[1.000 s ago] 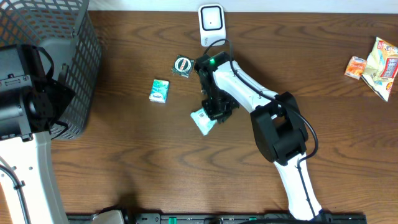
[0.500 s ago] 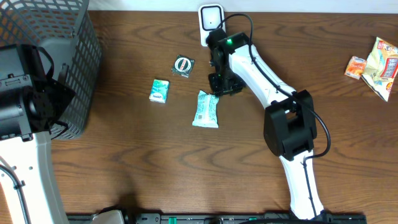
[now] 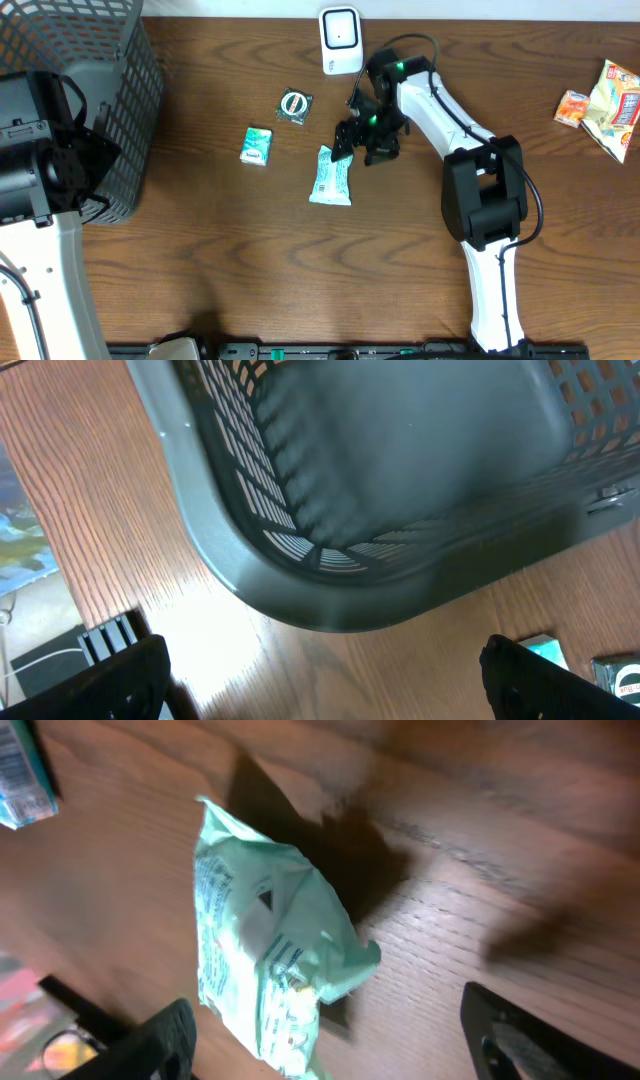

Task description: Scan the item barcode

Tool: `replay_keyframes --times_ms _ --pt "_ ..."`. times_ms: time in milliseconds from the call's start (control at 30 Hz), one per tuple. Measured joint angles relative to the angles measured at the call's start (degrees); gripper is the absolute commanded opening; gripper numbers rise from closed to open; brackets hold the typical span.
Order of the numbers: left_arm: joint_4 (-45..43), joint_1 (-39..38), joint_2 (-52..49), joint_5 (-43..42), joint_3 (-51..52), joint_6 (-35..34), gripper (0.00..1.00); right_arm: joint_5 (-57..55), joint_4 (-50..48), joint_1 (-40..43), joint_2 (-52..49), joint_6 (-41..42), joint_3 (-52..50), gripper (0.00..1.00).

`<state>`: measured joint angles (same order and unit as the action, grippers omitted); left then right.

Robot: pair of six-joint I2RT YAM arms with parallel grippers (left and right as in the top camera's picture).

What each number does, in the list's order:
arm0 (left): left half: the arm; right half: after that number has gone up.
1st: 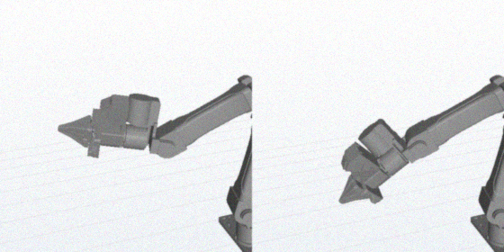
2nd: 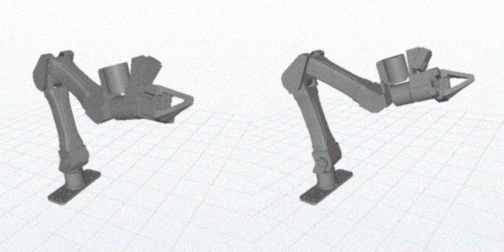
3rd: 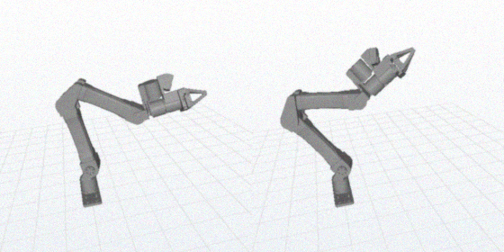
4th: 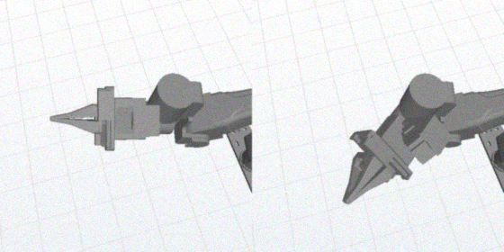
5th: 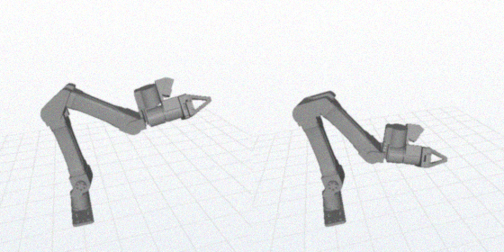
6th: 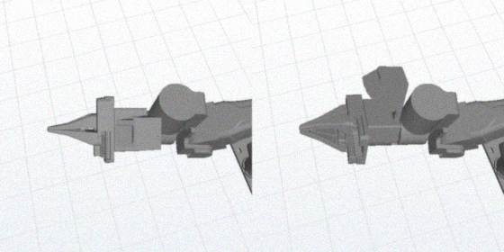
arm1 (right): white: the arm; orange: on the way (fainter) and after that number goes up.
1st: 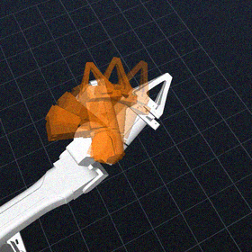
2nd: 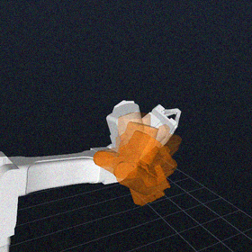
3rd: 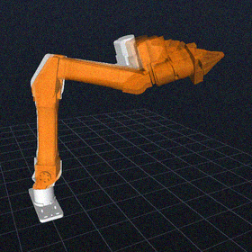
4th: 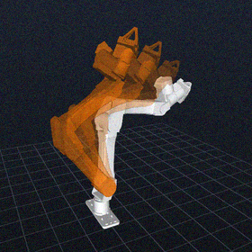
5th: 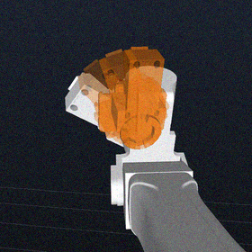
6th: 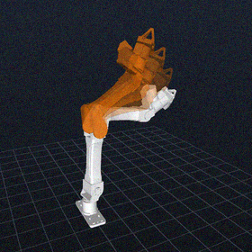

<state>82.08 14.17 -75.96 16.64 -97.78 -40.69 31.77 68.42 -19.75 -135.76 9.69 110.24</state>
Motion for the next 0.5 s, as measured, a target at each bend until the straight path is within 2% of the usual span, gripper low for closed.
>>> replay_keyframes --times_ms 233,300,367,433,467,500 --pt "0.0 0.0 0.0 0.0 0.0 0.0 0.98 9.5 -10.7 -0.5 1.4 2.6 -8.0 0.66" --pt "0.0 0.0 0.0 0.0 0.0 0.0 0.98 11.2 -14.2 -1.0 1.9 4.9 -10.2 0.53" --pt "0.0 0.0 0.0 0.0 0.0 0.0 0.98 12.3 -17.3 -1.6 2.2 6.5 -12.0 0.26" --pt "0.0 0.0 0.0 0.0 0.0 0.0 0.98 12.5 -19.0 -2.4 2.2 7.3 -13.8 0.06" --pt "0.0 0.0 0.0 0.0 0.0 0.0 0.97 12.6 -19.1 -2.7 2.2 7.8 -14.4 0.01" --pt "0.0 0.0 0.0 0.0 0.0 0.0 0.98 13.0 -19.2 -2.9 2.2 8.1 -14.8 0.01"
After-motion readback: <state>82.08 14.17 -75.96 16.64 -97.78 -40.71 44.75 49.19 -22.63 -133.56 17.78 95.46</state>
